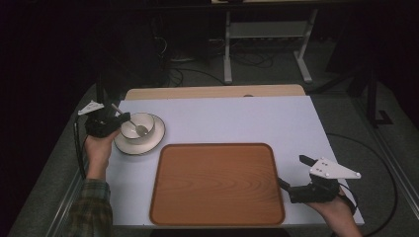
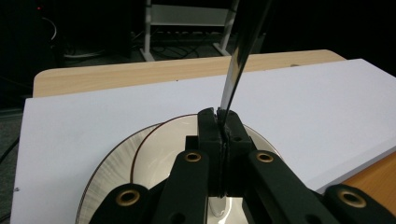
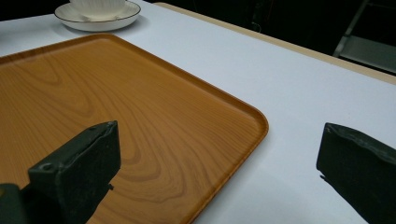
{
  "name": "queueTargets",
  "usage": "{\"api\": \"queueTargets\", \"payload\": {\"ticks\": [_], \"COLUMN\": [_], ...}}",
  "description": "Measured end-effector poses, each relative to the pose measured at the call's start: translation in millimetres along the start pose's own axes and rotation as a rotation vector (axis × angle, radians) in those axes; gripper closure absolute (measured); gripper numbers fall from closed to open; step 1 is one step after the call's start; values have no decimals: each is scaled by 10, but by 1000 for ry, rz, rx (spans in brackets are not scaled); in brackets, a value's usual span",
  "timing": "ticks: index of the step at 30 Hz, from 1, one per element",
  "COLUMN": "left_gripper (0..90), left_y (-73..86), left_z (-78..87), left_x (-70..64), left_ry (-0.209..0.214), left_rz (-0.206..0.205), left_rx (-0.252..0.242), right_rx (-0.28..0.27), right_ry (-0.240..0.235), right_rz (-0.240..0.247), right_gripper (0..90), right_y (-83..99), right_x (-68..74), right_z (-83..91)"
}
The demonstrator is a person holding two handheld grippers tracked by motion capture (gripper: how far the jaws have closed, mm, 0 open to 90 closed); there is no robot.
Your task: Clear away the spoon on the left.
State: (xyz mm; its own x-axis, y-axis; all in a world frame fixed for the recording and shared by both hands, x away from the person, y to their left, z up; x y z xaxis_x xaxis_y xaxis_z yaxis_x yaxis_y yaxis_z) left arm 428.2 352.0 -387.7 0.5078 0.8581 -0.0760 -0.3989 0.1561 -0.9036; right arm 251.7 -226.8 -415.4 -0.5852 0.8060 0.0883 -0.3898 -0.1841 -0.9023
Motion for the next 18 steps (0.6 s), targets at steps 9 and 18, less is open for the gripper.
{"api": "queueTargets", "payload": {"ticks": [9, 18], "left_gripper": [888, 888], "left_y": [-68, -187], "left_z": [74, 215], "left_x": [-1, -15], "left_ry": [-2, 3], "left_rz": [-15, -28], "left_rx": [-19, -61], "right_rx": [0, 0], "right_ry": [-3, -3], "right_rz": [-1, -1], "right_gripper": [0, 0], "right_y": [5, 3], "right_x": [-5, 2], "right_z": [-2, -5]}}
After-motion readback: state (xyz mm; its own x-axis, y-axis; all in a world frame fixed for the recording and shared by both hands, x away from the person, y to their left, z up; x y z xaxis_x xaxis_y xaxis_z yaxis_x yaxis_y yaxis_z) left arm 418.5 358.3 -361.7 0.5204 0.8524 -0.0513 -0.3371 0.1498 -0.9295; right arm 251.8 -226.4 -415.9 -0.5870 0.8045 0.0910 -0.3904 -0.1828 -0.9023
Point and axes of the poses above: each handheld gripper's, and its own axes: z roughly backward along the jaws, y roughly out of its underside, x roughly to its left, the point moved 3 cm from there along -z, roughly forward along the jaws, and after that the axes turned 7 degrees about -z, right-handed, at the moved point
